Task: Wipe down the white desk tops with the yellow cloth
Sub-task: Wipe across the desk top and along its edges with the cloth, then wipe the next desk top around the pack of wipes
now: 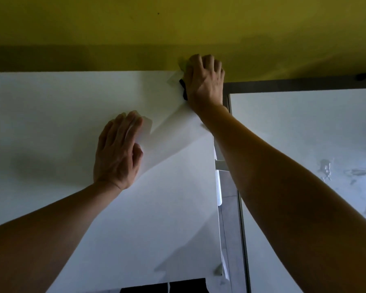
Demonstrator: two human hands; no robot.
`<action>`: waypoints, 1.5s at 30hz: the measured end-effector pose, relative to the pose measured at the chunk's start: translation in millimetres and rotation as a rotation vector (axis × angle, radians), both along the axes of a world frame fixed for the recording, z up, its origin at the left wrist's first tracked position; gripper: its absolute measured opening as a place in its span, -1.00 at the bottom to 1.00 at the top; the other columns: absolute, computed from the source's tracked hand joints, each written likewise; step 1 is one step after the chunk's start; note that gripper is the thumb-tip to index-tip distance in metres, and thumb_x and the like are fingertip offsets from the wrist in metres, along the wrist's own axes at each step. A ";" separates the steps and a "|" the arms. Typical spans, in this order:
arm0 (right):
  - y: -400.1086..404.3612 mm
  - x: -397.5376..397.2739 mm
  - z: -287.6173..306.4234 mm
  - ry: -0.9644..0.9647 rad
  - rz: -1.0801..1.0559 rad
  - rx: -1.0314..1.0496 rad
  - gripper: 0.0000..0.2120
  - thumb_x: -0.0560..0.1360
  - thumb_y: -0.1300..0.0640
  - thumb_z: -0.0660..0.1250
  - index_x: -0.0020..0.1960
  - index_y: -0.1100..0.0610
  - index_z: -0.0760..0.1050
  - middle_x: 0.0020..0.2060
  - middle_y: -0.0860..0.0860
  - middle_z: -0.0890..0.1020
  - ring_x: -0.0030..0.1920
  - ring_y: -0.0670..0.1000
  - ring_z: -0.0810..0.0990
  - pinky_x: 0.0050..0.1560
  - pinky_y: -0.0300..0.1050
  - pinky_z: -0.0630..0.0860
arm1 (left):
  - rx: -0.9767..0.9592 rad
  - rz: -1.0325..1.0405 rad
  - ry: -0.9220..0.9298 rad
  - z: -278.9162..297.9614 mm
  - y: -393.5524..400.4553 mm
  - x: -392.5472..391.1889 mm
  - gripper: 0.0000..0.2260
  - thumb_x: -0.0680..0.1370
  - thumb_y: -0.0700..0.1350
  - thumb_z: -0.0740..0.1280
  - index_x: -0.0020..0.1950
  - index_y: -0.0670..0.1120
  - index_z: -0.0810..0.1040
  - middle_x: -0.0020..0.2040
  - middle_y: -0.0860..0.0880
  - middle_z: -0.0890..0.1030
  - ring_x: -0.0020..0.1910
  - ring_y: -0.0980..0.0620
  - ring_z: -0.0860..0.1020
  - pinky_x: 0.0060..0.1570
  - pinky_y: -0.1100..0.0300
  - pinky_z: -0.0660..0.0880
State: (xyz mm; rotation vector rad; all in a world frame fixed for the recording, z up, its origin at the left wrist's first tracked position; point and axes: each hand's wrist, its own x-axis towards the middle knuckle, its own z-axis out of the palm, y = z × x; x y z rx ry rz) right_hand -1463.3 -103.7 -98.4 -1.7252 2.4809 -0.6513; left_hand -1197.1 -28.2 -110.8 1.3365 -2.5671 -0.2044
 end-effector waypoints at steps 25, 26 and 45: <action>240.8 49.7 55.3 -0.303 -0.079 -0.171 -0.58 0.65 -0.01 0.09 0.41 0.16 0.46 0.17 0.17 0.51 0.12 0.20 0.43 0.12 0.17 0.42 | 0.109 -0.134 0.024 14.0 98.6 -32.4 -0.51 0.62 -0.10 0.15 0.54 -0.19 0.39 0.54 -0.24 0.40 0.57 -0.25 0.30 0.55 -0.15 0.20; 257.1 52.5 55.3 -0.316 -0.091 -0.173 -0.56 0.65 -0.02 0.08 0.40 0.17 0.47 0.17 0.16 0.51 0.13 0.19 0.44 0.13 0.16 0.42 | 0.131 -0.154 0.025 13.6 114.5 -36.6 -0.51 0.61 -0.10 0.16 0.55 -0.18 0.39 0.55 -0.24 0.39 0.58 -0.25 0.29 0.56 -0.15 0.19; 509.8 -11.5 41.3 -0.198 -0.251 -0.153 -0.59 0.62 -0.01 0.21 0.38 0.16 0.49 0.19 0.09 0.58 0.16 0.08 0.46 0.15 0.04 0.47 | 0.245 -0.285 -0.185 26.7 345.2 -86.4 -0.42 0.64 0.20 0.07 0.58 -0.06 0.40 0.53 -0.22 0.43 0.57 -0.34 0.30 0.49 -0.45 0.16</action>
